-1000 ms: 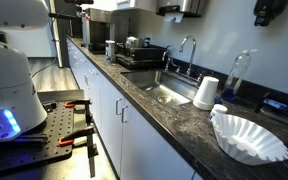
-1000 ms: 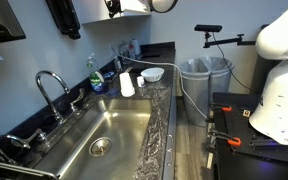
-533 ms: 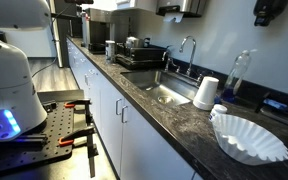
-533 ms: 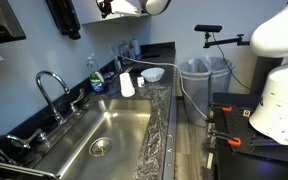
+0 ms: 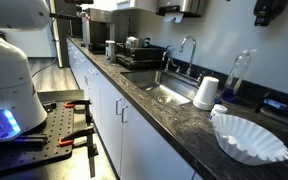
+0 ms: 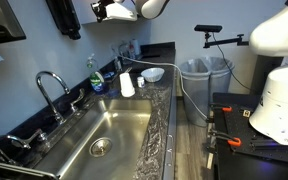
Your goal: Press the switch
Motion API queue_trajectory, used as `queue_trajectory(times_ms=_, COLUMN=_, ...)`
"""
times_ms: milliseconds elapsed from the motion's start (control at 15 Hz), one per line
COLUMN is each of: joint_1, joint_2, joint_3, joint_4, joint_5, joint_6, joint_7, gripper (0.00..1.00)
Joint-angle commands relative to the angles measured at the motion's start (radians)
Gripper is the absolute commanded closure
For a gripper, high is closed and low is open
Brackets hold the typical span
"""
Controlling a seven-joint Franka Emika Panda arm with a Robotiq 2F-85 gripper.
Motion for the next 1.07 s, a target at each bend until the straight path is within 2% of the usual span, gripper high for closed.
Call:
queue_trajectory(times_ms=0, joint_1=-0.001, joint_2=0.000, joint_3=0.000, joint_4=0.001, joint_5=0.000, joint_6=0.000, joint_7=0.000, gripper=0.99)
queue_trajectory(times_ms=200, joint_1=-0.042, joint_2=-0.001, joint_3=0.033, joint_4=0.002, joint_5=0.012, joint_6=0.002, joint_7=0.006, gripper=1.00)
queue_trajectory(times_ms=533, joint_1=-0.196, joint_2=-0.036, joint_3=0.149, joint_4=0.017, joint_5=0.079, joint_6=0.023, joint_7=0.020, gripper=1.00)
queue_trajectory(times_ms=733, joint_1=-0.332, joint_2=-0.066, joint_3=0.267, joint_4=0.031, joint_5=0.145, joint_6=0.054, joint_7=0.011, gripper=1.00)
queue_trajectory(times_ms=1000, joint_1=-0.539, joint_2=-0.120, joint_3=0.468, joint_4=0.074, joint_5=0.232, joint_6=0.090, joint_7=-0.020, gripper=1.00)
